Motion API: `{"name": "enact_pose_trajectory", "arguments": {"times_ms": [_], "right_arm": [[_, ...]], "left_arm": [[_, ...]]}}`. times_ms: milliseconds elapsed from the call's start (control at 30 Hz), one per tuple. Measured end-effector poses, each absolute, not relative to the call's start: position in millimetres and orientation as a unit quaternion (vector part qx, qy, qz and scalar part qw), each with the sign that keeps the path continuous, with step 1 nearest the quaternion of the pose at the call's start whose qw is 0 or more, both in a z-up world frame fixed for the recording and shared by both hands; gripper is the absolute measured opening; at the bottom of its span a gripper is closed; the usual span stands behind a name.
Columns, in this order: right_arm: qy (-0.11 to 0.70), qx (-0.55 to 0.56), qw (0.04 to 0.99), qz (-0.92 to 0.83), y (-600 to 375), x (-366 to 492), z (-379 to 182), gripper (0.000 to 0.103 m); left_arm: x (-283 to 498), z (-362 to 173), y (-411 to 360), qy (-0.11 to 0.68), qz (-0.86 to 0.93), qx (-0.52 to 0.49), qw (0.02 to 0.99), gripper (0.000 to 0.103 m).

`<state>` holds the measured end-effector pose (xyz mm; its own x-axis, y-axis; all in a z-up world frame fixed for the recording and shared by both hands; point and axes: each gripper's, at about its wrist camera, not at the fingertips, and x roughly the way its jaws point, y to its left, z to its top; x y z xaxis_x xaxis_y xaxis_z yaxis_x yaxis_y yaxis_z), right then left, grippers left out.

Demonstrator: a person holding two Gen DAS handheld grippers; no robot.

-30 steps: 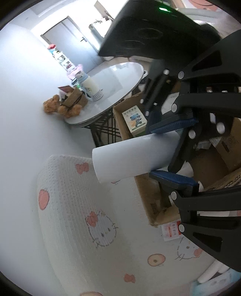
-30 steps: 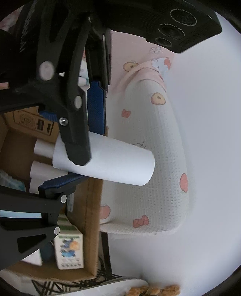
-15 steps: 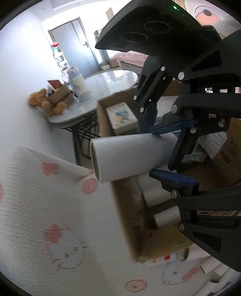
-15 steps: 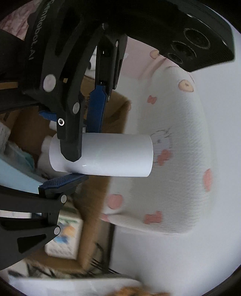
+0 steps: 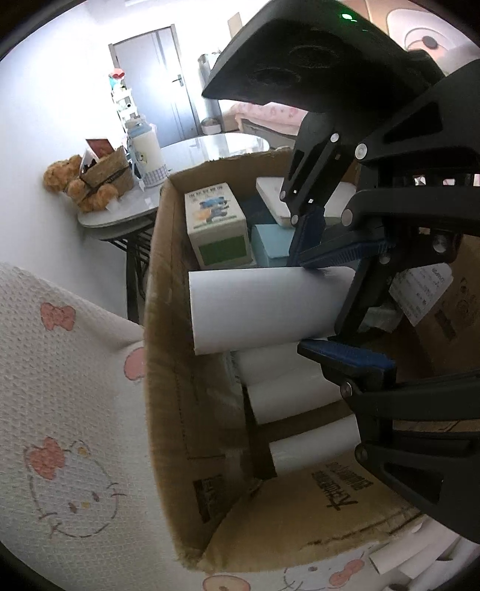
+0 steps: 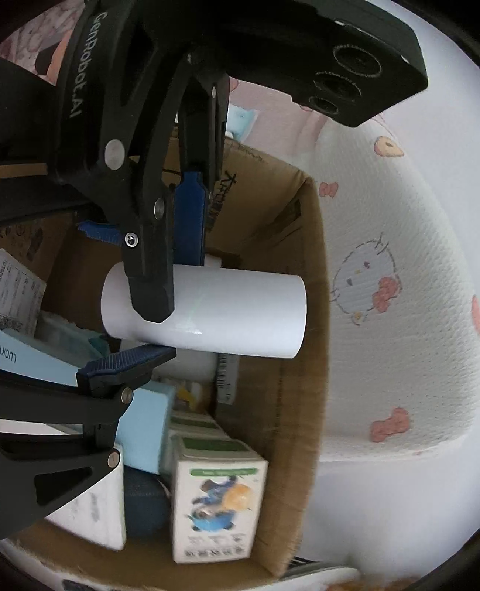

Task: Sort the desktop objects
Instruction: 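Lower the tube beside the other tubes in the box and open both grippers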

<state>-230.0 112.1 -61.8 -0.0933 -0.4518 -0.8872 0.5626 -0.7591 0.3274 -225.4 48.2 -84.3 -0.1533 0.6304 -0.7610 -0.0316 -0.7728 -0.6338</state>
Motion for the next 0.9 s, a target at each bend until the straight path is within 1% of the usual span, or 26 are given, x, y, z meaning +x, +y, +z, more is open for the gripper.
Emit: {"name": "enact_pose_trajectory", "arguments": {"times_ms": [400,667,800,833,867,900], "right_arm": [[0.059,0.594,0.336,-0.728,111,-239,-75,0.042],[0.08,0.597,0.331,-0.727,110,-236,-76,0.042],[0.088,0.59,0.34,-0.727,112,-231,-69,0.042],[0.093,0.586,0.341,-0.729,112,-230,-66,0.042],[0.158,0.568,0.383,-0.711,113,-229,-63,0.042],[0.177,0.56,0.38,-0.715,112,-228,-61,0.042]], "left_arm": [[-231,-99,61,-0.261,0.702,-0.631,0.203,0.047],[-229,-97,65,-0.247,0.708,-0.626,0.212,0.047],[-228,-98,69,-0.225,0.716,-0.629,0.203,0.047],[-228,-99,70,-0.225,0.715,-0.629,0.205,0.047],[-228,-100,71,-0.225,0.712,-0.632,0.206,0.047],[-229,-102,72,-0.227,0.708,-0.637,0.205,0.047]]}}
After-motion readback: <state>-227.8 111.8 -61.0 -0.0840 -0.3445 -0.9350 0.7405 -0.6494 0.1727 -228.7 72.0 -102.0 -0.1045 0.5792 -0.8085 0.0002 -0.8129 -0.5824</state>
